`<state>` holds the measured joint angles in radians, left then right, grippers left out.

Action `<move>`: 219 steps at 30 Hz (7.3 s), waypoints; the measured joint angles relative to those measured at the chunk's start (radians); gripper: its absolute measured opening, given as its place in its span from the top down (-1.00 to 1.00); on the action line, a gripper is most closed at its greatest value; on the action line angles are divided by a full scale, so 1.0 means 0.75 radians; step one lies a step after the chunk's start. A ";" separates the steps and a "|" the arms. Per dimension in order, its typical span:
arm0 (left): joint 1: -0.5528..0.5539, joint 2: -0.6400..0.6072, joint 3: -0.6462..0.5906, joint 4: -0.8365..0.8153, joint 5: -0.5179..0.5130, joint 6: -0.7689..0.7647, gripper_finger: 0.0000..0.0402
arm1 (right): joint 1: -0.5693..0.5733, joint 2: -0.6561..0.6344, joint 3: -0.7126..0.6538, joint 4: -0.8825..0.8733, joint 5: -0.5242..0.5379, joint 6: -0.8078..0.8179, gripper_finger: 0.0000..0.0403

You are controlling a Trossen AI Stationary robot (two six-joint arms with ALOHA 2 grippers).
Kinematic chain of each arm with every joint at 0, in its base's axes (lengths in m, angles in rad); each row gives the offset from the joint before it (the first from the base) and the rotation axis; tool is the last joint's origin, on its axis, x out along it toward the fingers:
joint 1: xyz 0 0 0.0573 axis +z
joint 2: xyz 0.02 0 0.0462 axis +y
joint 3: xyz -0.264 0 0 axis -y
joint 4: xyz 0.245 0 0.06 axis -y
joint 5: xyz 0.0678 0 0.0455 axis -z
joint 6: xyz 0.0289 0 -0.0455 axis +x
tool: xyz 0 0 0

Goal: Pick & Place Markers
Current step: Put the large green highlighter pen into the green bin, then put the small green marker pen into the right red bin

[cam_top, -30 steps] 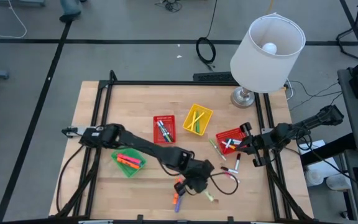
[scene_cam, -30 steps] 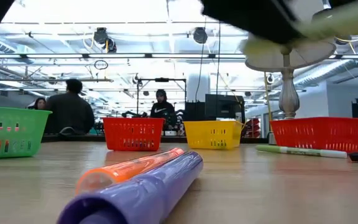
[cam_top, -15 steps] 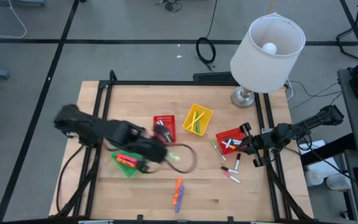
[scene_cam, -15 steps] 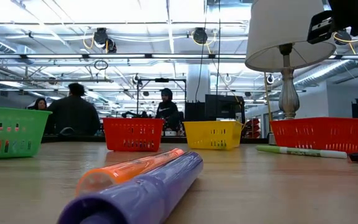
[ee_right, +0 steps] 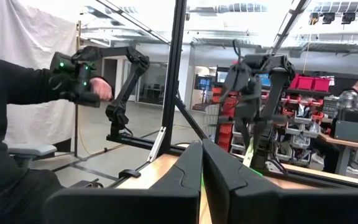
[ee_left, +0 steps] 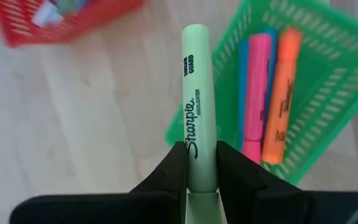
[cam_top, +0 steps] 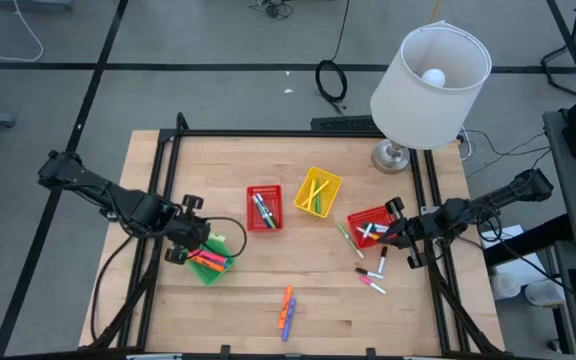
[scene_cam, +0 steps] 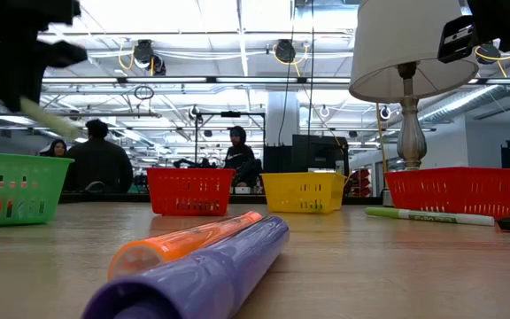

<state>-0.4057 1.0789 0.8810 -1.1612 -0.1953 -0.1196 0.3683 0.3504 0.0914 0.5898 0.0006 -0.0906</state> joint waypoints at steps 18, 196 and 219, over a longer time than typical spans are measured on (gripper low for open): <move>-0.020 0.161 -0.098 0.067 0.125 0.057 0.70 | 0.000 0.047 0.000 -0.005 0.003 -0.001 1.00; -0.252 -0.697 -1.153 2.201 -0.514 0.241 0.85 | -0.252 1.902 1.440 -1.812 0.344 1.082 0.23; -0.252 -0.697 -1.153 2.176 -0.512 0.243 0.74 | -0.405 1.977 1.441 -1.895 0.203 1.027 0.26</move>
<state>-0.5949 0.5560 0.0162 0.4705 -0.5793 0.0624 0.0647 1.8334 1.1719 -0.8315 0.1527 0.6793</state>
